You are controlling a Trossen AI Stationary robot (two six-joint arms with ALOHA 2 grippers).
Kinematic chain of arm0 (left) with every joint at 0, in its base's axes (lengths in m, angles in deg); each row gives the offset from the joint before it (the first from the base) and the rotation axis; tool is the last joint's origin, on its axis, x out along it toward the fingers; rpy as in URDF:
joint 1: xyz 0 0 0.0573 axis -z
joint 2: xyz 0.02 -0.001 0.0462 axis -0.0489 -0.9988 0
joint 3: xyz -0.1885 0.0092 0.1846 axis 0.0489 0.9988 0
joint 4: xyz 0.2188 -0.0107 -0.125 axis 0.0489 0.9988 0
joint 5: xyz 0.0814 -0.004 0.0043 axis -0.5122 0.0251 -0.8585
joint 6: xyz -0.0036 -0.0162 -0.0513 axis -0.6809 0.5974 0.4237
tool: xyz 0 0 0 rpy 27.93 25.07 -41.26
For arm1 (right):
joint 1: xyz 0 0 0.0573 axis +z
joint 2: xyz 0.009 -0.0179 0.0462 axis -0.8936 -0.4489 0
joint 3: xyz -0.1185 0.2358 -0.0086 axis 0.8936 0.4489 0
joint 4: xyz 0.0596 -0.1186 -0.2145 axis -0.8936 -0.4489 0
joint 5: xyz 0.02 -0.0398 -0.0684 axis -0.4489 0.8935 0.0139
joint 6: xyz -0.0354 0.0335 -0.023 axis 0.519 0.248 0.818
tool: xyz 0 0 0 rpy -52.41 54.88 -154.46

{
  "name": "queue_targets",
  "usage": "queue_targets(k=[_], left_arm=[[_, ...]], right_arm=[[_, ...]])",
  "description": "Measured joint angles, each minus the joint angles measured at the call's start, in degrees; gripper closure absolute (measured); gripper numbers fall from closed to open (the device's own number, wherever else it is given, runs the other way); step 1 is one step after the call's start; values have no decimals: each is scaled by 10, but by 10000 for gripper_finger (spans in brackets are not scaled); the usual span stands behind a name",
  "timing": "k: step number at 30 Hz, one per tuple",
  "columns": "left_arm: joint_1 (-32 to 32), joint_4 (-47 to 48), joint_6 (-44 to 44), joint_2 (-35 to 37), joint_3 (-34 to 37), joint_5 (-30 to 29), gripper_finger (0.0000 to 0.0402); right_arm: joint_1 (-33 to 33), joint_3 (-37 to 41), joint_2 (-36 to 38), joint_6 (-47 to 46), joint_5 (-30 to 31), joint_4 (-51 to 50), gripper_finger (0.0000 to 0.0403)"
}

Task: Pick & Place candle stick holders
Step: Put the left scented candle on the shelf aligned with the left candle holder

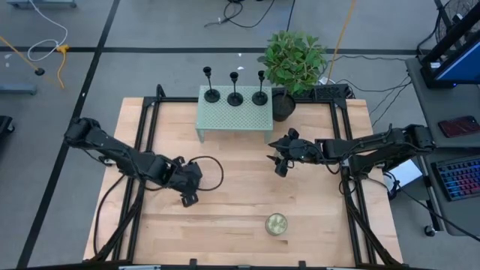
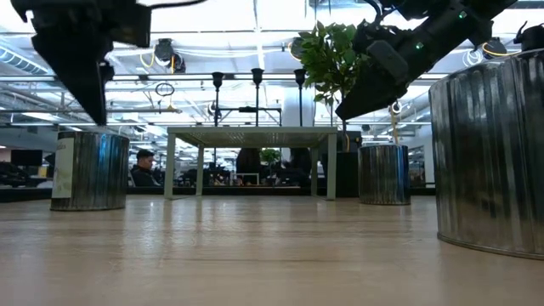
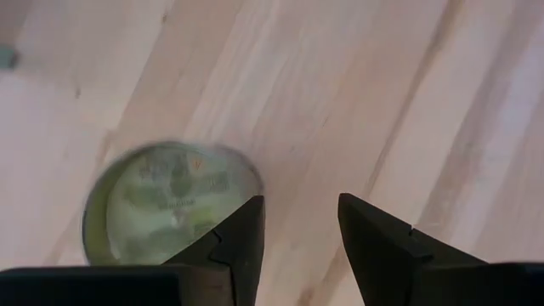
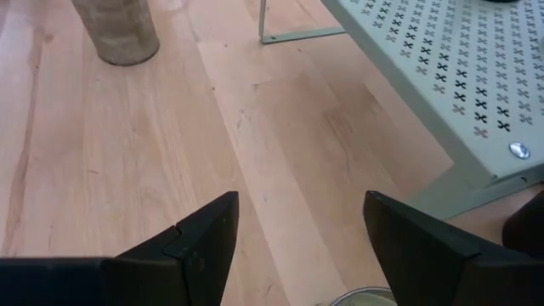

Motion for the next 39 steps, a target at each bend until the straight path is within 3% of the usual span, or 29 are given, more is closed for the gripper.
queue_targets(k=[13,21,27,34,39], left_arm=[[1,29,45,-39,1,-9,245],[1,32,-1,-43,1,-7,250],[1,32,-22,-43,1,6,301],[-3,31,15,-43,1,-26,388],[-14,30,26,-43,1,-26,392]], right_arm=[[0,0,0,56,0,22,160],[0,0,0,90,0,55,160],[0,0,0,91,0,61,161],[0,0,0,90,0,63,163],[0,0,0,90,0,65,163]])
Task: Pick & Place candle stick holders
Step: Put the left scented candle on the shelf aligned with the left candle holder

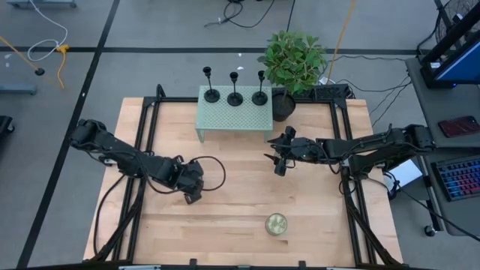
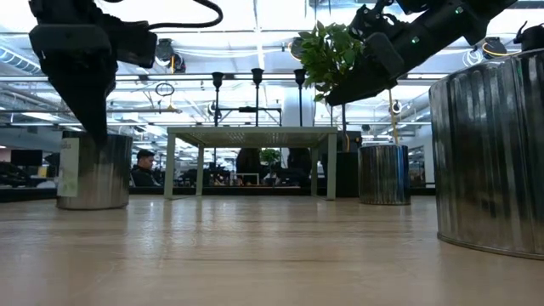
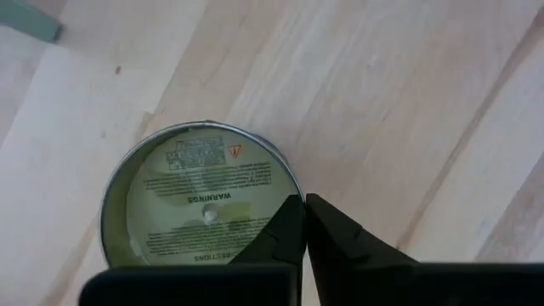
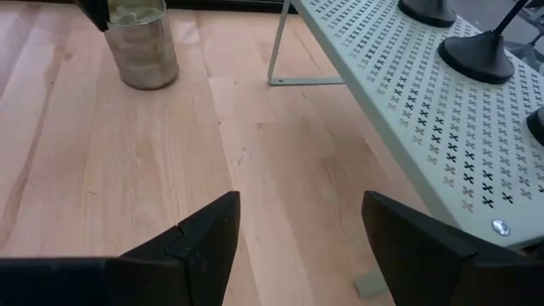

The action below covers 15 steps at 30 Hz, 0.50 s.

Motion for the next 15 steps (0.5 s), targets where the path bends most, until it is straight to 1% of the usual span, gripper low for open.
queue_targets(k=[4,6,11,15], left_arm=[[-11,2,-11,0,-17,7,395],[-16,2,-35,0,-37,5,396],[-40,2,-106,0,-110,4,398],[-85,7,-179,0,-175,17,398]], right_arm=[[0,0,0,0,0,0,165],[0,0,0,0,0,0,165],[0,0,0,0,0,1,165],[0,0,0,0,0,5,165]])
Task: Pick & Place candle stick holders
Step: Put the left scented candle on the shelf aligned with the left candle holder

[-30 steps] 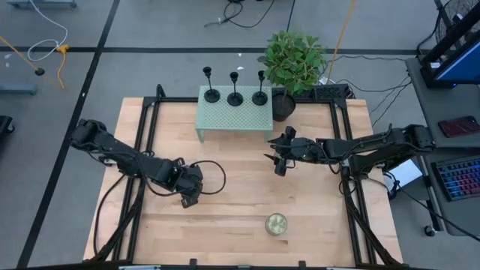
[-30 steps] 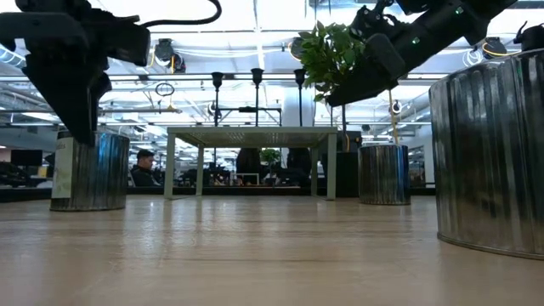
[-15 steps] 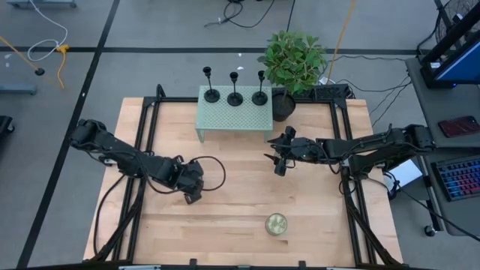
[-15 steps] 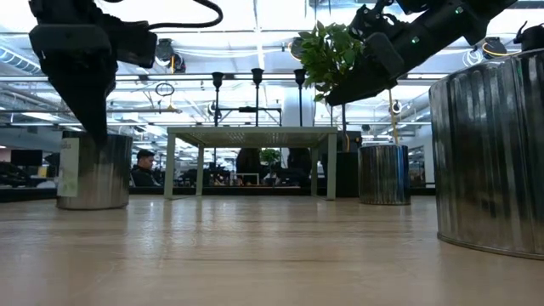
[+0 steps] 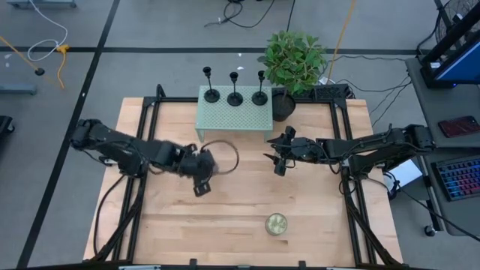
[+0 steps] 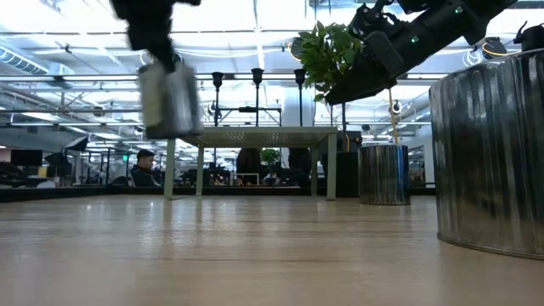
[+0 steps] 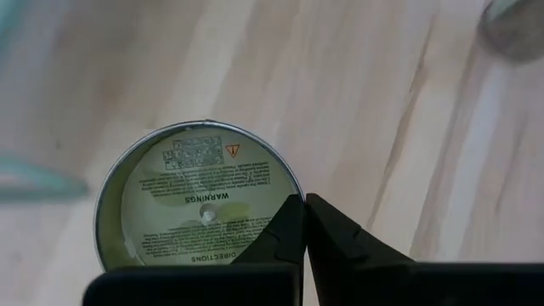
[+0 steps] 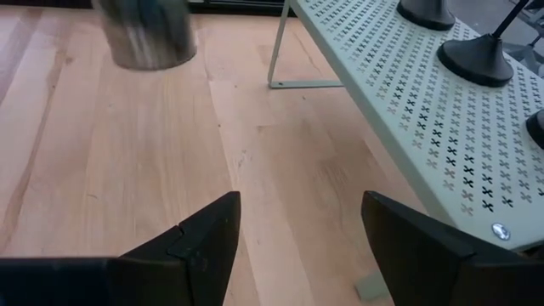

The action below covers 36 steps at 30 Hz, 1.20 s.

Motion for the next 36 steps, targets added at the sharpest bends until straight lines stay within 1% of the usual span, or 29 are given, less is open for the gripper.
queue_targets(k=[5,9,11,15,19,23,25,27,33,36], left_arm=[[-86,39,-107,0,-86,27,399],[-170,76,-166,0,-135,36,400],[-218,87,-191,1,-146,51,400],[-317,89,-219,-3,-147,107,400],[-375,82,-252,-21,-146,134,400],[-400,59,-289,-36,-146,148,400],[-407,48,-303,-45,-146,166,400],[-410,45,-314,-51,-146,170,400],[-415,38,-321,-65,-148,185,400],[-415,36,-330,-65,-148,192,389]], right_arm=[[0,0,0,0,0,0,165],[0,0,0,0,0,0,165],[0,0,0,0,0,0,165],[0,0,0,0,0,0,165],[0,0,0,0,0,0,165],[0,0,0,0,0,0,165],[0,0,0,0,0,0,165],[0,0,0,0,0,-1,165],[0,0,0,0,0,-1,165],[0,0,0,0,0,-1,165]])
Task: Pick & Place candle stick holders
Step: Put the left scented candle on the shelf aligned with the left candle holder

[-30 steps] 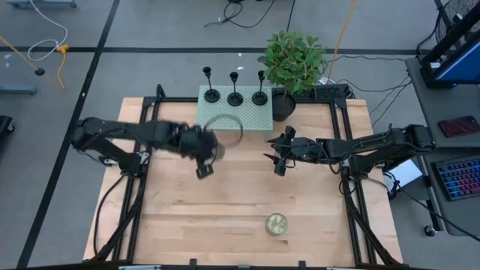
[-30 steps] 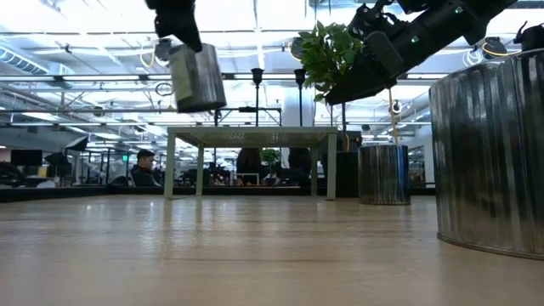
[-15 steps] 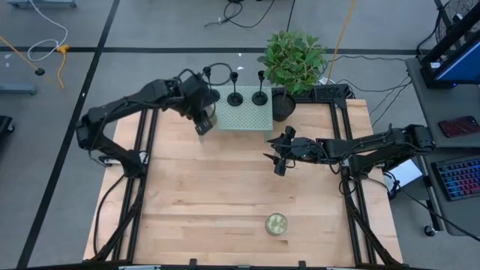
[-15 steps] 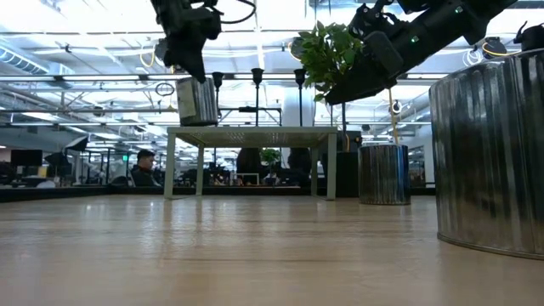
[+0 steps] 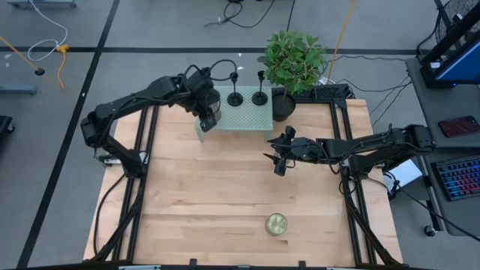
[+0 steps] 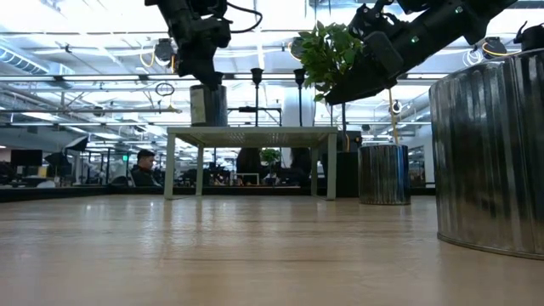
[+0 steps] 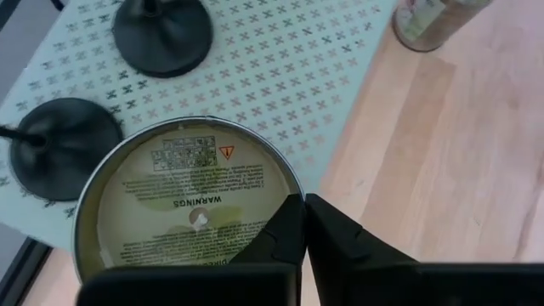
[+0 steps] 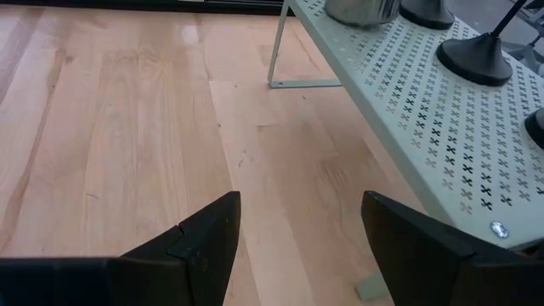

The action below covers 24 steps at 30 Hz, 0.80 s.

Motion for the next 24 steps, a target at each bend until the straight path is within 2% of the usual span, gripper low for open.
queue_targets(k=[11,16,21,24], left_arm=[[-3,-16,2,-2,1,3,387],[-3,-16,2,-2,2,0,354],[-2,-16,2,-2,2,-69,319],[-3,-16,1,-2,2,-76,306]], right_arm=[[0,0,0,0,0,0,165],[0,0,-1,0,0,0,165],[0,0,-12,-13,0,0,165],[0,0,-20,-9,0,-1,165]])
